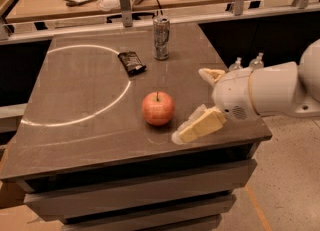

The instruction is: Pick apple

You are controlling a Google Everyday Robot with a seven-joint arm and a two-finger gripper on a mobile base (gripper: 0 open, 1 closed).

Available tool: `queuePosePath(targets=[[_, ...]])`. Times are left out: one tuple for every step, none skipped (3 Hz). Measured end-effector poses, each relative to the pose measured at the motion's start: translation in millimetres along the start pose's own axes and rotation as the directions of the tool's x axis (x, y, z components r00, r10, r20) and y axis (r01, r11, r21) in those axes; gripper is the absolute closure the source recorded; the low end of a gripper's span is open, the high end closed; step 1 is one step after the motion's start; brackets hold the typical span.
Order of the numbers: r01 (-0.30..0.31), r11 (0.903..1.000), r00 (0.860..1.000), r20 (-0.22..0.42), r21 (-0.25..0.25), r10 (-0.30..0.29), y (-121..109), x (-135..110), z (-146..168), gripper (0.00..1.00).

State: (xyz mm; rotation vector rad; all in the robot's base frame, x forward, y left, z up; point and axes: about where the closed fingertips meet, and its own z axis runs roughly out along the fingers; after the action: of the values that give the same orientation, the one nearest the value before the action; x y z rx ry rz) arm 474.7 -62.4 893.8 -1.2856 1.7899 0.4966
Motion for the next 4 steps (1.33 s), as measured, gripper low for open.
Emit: queuePosePath(targets=[[-0.016, 0.9997, 0.999, 0.050, -0.020, 0.017, 3, -10, 21, 0.00], [-0.023, 0.9980, 0.996, 0.082, -0.059, 0.028, 14, -20, 51, 0.00], [-0.023, 0.9970, 0.996, 0.083, -0.074, 0.030, 20, -20, 61, 0.00], [-0.039, 0.9953, 0.996, 0.074, -0.089, 0.046, 24, -17, 75, 0.17]])
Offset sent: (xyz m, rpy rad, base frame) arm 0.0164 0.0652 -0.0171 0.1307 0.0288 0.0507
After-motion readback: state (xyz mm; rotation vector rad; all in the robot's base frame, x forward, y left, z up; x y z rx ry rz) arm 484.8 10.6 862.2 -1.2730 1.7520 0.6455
